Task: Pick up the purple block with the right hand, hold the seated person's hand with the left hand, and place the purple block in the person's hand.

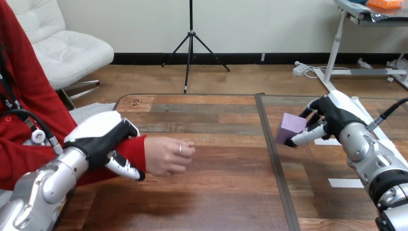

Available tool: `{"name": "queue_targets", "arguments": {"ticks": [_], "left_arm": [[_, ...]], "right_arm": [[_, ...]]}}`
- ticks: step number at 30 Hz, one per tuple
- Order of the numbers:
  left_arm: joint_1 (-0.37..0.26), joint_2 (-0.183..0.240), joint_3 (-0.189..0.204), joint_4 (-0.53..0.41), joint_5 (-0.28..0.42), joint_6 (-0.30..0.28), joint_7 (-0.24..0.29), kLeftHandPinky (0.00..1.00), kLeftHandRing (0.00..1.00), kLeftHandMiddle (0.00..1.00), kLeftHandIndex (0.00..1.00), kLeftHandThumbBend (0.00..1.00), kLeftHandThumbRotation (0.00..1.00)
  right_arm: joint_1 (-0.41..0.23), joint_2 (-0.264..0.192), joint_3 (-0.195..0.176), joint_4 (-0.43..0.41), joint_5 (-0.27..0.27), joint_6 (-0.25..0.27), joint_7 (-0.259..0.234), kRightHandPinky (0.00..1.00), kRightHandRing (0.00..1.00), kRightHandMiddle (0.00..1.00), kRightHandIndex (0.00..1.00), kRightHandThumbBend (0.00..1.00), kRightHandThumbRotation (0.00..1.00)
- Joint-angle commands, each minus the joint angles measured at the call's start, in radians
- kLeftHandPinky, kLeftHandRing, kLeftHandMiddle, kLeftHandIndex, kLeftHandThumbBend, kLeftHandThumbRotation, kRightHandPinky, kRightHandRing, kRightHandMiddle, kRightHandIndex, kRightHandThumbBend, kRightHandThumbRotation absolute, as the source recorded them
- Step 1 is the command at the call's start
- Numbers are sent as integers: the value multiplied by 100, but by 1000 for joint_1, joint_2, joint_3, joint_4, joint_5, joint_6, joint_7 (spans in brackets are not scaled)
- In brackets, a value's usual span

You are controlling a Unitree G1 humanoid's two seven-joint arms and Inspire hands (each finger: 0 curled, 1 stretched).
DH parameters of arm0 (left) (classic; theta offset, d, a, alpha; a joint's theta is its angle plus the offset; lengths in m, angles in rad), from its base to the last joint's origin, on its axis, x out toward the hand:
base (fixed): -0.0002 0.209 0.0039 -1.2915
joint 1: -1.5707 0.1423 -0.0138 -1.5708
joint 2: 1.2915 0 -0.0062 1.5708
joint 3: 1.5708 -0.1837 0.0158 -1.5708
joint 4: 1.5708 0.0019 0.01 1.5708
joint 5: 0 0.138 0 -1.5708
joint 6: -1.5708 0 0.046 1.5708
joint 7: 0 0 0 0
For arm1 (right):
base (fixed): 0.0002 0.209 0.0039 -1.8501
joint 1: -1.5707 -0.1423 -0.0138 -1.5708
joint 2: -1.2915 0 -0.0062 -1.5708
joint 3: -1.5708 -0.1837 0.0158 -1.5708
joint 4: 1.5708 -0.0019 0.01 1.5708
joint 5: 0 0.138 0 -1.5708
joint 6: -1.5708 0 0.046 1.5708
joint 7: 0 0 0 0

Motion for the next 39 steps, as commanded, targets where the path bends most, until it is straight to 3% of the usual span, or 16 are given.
{"name": "queue_targets", "arguments": {"ticks": [1, 8, 17, 39], "left_arm": [[-124, -6, 68, -141, -37, -70, 79, 19, 24, 33, 33, 75, 0], [-151, -17, 70, -135, -47, -93, 96, 20, 25, 32, 32, 76, 0], [-181, -32, 68, -147, -46, -71, 81, 20, 24, 31, 32, 76, 0], [-225, -63, 51, -139, -29, -80, 86, 21, 26, 33, 34, 77, 0]], "right_arm": [[-92, 24, -10, -75, 13, -37, -6, 36, 40, 45, 47, 76, 0], [-102, 34, -3, -91, 6, -40, -1, 37, 40, 45, 47, 75, 0], [-112, 52, 0, -115, 1, -38, -1, 35, 38, 43, 47, 75, 0], [-125, 80, 2, -192, 1, -69, 25, 34, 37, 41, 45, 75, 0]]}}
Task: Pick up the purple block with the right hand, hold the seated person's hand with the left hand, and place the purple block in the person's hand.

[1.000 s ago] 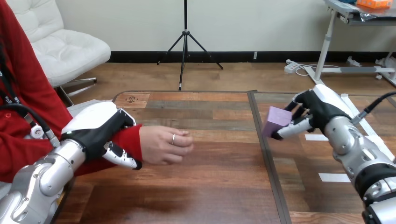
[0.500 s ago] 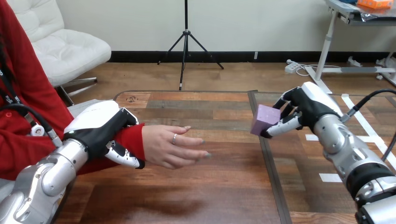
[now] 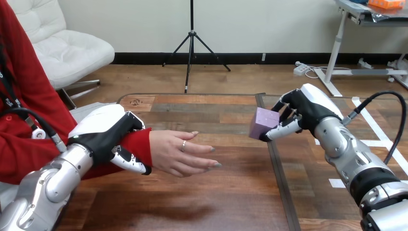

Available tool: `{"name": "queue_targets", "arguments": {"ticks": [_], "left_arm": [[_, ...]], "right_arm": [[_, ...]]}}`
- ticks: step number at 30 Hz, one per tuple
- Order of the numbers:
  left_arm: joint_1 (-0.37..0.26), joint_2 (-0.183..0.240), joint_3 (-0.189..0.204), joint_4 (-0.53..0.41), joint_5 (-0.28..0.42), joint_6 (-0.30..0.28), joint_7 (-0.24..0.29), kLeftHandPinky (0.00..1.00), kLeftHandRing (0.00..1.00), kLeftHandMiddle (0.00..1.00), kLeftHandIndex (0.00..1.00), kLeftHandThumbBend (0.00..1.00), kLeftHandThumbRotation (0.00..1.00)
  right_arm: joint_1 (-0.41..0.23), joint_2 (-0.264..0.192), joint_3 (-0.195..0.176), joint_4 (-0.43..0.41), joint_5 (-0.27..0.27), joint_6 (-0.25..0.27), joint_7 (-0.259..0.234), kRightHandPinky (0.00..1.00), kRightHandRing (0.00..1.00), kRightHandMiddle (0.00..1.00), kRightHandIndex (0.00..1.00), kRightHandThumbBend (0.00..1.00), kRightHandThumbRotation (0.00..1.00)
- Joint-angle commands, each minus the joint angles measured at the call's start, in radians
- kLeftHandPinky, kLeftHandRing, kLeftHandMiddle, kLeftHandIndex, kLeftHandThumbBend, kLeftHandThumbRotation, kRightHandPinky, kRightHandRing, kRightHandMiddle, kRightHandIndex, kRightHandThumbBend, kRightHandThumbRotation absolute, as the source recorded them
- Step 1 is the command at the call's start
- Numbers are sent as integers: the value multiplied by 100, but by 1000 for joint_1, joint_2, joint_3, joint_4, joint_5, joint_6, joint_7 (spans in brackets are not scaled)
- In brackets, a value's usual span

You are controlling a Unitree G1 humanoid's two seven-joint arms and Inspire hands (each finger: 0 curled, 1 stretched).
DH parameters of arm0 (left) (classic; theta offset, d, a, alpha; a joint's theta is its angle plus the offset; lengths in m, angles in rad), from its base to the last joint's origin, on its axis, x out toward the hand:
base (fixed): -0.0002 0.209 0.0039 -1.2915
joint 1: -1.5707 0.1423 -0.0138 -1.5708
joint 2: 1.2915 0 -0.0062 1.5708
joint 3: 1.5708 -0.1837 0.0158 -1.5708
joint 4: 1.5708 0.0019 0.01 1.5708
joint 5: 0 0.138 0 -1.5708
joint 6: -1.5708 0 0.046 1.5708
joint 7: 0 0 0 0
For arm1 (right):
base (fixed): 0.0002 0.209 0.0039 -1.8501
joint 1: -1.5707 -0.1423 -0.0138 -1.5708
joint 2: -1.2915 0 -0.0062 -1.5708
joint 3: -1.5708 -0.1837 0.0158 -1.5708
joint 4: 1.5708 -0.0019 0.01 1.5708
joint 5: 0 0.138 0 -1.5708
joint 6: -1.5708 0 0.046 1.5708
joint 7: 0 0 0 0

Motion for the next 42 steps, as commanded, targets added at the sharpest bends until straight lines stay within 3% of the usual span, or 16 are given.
{"name": "queue_targets", "arguments": {"ticks": [1, 42], "left_arm": [[-225, -36, 37, -130, -27, -53, 58, 21, 26, 33, 34, 78, 0], [-278, -77, 31, -130, -19, -35, 55, 20, 26, 35, 36, 79, 0]], "right_arm": [[-125, 5, -1, -122, 6, -50, 9, 34, 37, 41, 45, 74, 0], [-96, 36, 5, -308, 6, -94, 97, 27, 32, 38, 44, 73, 0]]}}
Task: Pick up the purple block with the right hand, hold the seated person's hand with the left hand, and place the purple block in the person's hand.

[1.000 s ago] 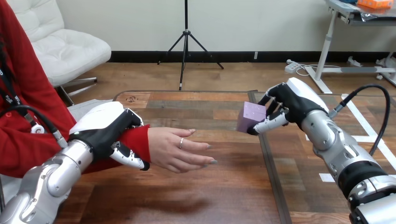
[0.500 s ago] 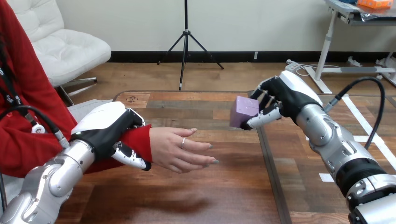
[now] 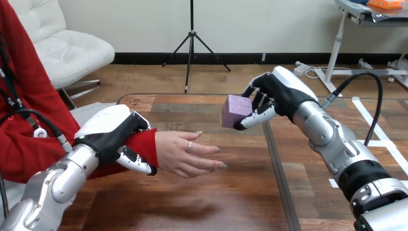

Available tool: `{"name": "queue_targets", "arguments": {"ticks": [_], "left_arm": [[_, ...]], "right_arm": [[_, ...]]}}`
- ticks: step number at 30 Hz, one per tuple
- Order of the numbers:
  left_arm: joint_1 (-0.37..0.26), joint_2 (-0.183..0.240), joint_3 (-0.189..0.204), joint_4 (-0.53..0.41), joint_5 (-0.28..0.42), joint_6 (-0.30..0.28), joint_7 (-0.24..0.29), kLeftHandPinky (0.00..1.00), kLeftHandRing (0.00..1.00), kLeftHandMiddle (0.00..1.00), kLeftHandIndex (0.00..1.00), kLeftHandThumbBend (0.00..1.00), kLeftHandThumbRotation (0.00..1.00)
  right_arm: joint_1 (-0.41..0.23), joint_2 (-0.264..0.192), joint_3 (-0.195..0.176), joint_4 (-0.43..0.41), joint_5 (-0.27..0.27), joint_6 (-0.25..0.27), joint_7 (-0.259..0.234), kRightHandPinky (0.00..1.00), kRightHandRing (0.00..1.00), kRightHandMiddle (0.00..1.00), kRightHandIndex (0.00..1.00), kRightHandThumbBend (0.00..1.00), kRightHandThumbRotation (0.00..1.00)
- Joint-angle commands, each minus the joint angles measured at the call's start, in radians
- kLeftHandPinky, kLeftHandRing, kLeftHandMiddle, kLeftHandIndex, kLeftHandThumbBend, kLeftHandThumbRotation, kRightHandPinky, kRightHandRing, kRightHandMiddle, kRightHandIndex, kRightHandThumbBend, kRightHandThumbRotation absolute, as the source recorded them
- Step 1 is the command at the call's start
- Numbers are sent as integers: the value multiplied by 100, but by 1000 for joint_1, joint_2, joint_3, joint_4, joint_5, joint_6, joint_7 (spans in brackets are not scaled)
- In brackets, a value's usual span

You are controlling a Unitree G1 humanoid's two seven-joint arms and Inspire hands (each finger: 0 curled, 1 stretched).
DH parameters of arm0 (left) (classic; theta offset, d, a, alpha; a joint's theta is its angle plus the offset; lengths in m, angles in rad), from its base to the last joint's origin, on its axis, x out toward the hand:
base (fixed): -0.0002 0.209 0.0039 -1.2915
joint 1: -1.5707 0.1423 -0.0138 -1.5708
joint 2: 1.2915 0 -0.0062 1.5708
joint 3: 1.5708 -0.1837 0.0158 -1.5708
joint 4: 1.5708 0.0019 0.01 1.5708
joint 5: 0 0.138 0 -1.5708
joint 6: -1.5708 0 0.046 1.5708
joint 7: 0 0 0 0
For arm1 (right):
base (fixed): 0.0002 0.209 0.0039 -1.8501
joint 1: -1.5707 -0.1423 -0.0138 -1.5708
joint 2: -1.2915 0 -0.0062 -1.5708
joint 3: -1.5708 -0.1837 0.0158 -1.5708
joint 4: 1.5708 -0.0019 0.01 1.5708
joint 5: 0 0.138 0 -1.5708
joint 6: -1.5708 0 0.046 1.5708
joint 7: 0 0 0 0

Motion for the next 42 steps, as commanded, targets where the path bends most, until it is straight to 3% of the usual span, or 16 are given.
{"name": "queue_targets", "arguments": {"ticks": [1, 42], "left_arm": [[-279, -50, 31, -127, -21, -41, 59, 20, 26, 35, 36, 79, 0], [-410, -116, 38, -104, -42, -37, 85, 19, 25, 33, 34, 69, 0]], "right_arm": [[-93, 3, 0, -153, 6, -49, 8, 26, 32, 38, 44, 73, 0], [-27, 38, 21, -291, 0, -52, 70, 23, 28, 36, 44, 71, 0]]}}
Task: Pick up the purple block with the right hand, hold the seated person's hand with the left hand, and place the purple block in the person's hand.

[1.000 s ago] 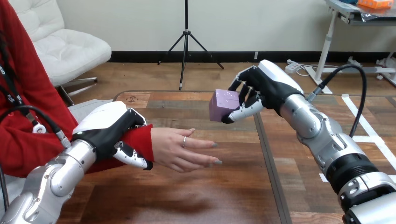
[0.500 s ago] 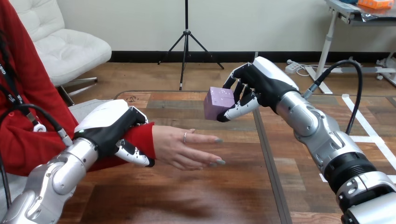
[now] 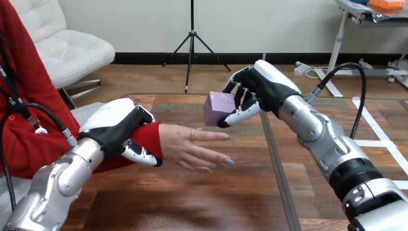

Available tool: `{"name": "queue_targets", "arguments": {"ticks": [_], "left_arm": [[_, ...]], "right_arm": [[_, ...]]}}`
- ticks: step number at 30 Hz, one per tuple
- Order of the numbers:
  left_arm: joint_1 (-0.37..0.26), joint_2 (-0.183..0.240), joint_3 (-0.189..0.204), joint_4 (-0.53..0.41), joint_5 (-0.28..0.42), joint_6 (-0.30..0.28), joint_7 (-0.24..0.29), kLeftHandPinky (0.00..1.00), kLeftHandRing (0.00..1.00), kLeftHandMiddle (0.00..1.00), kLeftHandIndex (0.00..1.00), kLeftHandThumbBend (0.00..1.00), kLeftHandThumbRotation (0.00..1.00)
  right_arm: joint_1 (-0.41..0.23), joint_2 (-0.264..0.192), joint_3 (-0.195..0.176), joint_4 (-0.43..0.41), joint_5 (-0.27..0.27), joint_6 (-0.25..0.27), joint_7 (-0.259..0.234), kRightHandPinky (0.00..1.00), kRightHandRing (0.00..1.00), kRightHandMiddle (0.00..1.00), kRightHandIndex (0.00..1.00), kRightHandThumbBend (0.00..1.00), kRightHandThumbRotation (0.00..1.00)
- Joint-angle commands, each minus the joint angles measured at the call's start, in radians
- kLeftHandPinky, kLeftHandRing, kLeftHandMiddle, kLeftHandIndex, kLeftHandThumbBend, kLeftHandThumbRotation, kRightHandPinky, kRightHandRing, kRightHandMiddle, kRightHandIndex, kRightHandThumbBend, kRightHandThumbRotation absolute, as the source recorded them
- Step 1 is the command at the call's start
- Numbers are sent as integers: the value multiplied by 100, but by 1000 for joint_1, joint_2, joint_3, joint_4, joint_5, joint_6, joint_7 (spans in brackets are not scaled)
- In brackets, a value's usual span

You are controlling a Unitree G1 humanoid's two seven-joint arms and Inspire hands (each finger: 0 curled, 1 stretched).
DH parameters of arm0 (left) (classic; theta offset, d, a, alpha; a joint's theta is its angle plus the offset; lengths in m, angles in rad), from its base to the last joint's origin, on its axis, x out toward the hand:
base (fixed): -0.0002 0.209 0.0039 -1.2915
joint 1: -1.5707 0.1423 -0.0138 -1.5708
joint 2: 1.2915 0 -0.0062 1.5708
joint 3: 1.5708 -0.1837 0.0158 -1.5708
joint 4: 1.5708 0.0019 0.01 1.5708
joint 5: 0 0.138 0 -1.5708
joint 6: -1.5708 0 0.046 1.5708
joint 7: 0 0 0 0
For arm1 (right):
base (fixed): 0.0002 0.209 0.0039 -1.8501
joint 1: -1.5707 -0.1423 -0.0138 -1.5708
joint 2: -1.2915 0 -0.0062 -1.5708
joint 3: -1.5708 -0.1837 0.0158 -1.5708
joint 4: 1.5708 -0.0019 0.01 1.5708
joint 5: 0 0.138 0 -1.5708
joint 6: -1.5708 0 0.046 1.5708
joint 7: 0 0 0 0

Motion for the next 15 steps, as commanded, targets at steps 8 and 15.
{"name": "queue_targets", "arguments": {"ticks": [8, 15], "left_arm": [[-407, -96, 41, -99, -51, -49, 81, 18, 24, 32, 33, 68, 0], [-432, -101, 46, -89, -56, -53, 85, 19, 25, 33, 33, 69, 0]], "right_arm": [[-21, 9, 14, -213, 1, -44, 31, 21, 27, 35, 43, 72, 0], [-7, 14, 14, -237, 0, -33, 44, 22, 28, 36, 44, 71, 0]]}}
